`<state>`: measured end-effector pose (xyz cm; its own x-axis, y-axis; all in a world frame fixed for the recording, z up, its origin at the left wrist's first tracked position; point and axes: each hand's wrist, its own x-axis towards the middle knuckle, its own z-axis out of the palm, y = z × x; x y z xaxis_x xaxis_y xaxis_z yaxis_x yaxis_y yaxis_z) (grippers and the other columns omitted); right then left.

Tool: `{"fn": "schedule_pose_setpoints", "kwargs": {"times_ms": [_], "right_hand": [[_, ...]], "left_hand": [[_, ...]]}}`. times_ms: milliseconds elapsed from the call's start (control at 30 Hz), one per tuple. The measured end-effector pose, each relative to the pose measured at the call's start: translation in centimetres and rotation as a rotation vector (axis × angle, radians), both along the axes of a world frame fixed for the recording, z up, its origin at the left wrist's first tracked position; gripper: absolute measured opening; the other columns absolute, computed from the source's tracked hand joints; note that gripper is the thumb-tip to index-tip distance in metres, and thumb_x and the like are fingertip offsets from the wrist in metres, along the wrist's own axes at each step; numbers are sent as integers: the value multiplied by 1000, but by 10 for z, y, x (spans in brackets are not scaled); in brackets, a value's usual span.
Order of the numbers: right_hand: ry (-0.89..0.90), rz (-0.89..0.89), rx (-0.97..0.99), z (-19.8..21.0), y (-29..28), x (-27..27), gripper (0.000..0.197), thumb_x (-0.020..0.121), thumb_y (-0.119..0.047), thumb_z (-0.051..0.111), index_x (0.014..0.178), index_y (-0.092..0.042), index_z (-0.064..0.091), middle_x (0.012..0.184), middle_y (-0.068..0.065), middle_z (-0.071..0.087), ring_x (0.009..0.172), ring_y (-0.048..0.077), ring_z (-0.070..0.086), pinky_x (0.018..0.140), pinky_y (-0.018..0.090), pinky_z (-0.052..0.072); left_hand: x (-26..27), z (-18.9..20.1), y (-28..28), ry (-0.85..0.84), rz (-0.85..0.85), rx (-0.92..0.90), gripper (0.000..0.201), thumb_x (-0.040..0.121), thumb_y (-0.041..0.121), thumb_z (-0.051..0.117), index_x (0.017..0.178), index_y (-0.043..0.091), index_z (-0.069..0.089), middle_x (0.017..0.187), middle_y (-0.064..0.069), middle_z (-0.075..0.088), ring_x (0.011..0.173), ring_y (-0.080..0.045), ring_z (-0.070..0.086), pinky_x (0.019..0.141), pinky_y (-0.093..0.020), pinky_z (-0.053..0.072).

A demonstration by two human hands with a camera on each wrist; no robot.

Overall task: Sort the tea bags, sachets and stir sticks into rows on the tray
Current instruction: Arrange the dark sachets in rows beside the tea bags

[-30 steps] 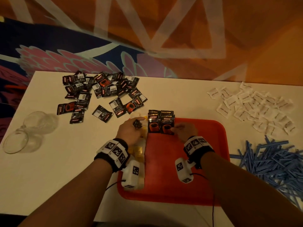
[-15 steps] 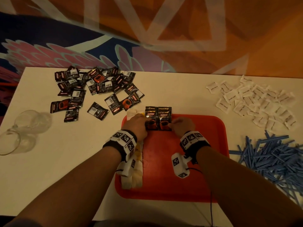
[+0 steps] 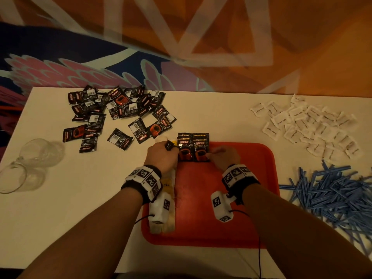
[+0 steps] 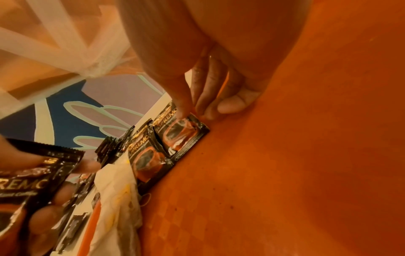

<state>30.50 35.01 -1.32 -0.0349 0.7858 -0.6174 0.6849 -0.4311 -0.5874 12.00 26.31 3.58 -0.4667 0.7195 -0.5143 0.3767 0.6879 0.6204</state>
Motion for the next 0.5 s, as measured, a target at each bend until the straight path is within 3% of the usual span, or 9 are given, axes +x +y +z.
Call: {"fn": "schedule_pose_setpoints", "kwargs": {"times_ms": [100, 167, 267, 367, 500], "right_hand": [[51, -4, 35, 4, -6, -2, 16, 79, -29, 79, 89, -25, 66, 84, -14, 60, 87, 8, 58, 72, 22, 48], [102, 27, 87, 8, -13, -6, 14, 80, -30, 78, 86, -25, 66, 84, -14, 61, 86, 6, 59, 79, 25, 49], [197, 129, 130, 17, -30, -17, 13, 82, -37, 74, 85, -26, 68, 90, -11, 67, 86, 3, 61, 80, 25, 50], [414, 122, 4, 33, -49, -33, 20, 85, -37, 71, 94, -19, 69, 93, 0, 73, 84, 13, 69, 71, 27, 55], [616, 17, -160, 46, -70, -50, 32, 83, -19, 76, 110, -5, 65, 101, 14, 72, 78, 17, 71, 56, 23, 52]], "left_hand": [[0, 4, -3, -88, 143, 41, 29, 93, 27, 57, 67, 16, 57, 67, -3, 60, 65, -21, 59, 54, -27, 40], [0, 6, -6, -198, 260, 98, 23, 91, 27, 62, 74, 12, 66, 73, -5, 67, 74, -26, 67, 65, -36, 54], [-1, 7, -12, -347, 395, 183, 12, 91, 23, 68, 84, 15, 74, 81, -6, 75, 82, -25, 72, 81, -43, 60], [-3, 9, -17, -498, 503, 222, 8, 88, 18, 73, 89, 11, 74, 85, -10, 77, 85, -30, 74, 87, -51, 58], [-2, 18, -25, -612, 556, 256, 12, 83, 14, 78, 89, 6, 73, 90, -16, 76, 88, -35, 73, 90, -56, 56]]}}
